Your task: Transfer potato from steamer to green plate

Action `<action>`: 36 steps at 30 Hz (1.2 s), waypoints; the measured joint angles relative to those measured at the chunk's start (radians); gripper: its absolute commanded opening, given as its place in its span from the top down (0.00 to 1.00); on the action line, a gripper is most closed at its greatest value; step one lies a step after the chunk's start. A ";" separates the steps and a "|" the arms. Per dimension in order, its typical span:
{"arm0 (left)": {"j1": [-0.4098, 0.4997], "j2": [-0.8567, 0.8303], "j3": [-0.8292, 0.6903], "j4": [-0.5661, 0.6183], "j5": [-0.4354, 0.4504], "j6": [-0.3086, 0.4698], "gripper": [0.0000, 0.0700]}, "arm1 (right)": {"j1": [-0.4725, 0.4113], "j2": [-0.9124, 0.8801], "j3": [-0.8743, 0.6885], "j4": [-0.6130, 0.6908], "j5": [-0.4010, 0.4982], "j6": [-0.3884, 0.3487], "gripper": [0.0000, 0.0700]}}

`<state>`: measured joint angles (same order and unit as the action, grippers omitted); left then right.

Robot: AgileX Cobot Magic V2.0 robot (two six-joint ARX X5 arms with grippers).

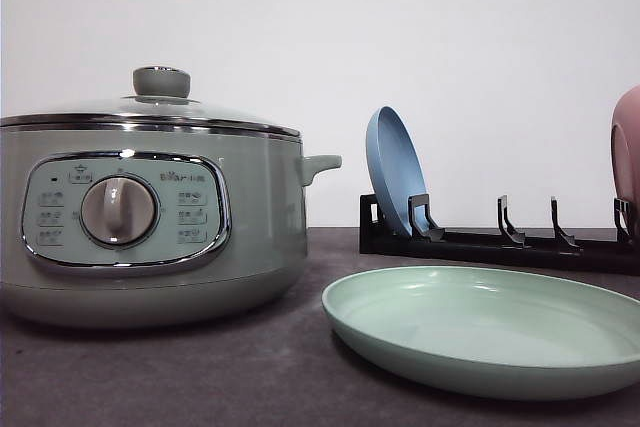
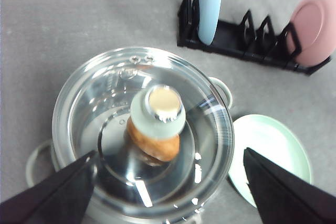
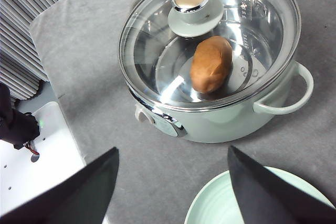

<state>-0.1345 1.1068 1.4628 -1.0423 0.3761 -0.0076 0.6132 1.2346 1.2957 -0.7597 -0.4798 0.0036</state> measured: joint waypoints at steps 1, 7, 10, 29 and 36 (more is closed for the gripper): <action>-0.017 0.035 0.033 -0.015 -0.020 0.002 0.21 | 0.000 0.000 0.000 -0.001 0.000 0.000 0.41; -0.109 0.217 0.168 -0.045 -0.113 0.017 0.21 | 0.000 0.000 0.000 -0.014 0.000 -0.001 0.41; -0.146 0.286 0.200 -0.050 -0.151 0.018 0.21 | 0.000 0.000 0.000 -0.015 0.003 -0.001 0.41; -0.248 0.533 0.208 -0.049 -0.272 0.021 0.21 | 0.000 0.000 0.000 -0.015 0.009 -0.003 0.41; -0.251 0.563 0.208 -0.049 -0.275 0.021 0.21 | 0.000 0.000 0.000 -0.015 0.009 -0.004 0.41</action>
<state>-0.3858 1.6694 1.6711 -1.0917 0.1016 0.0132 0.6132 1.2346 1.2957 -0.7750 -0.4709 -0.0002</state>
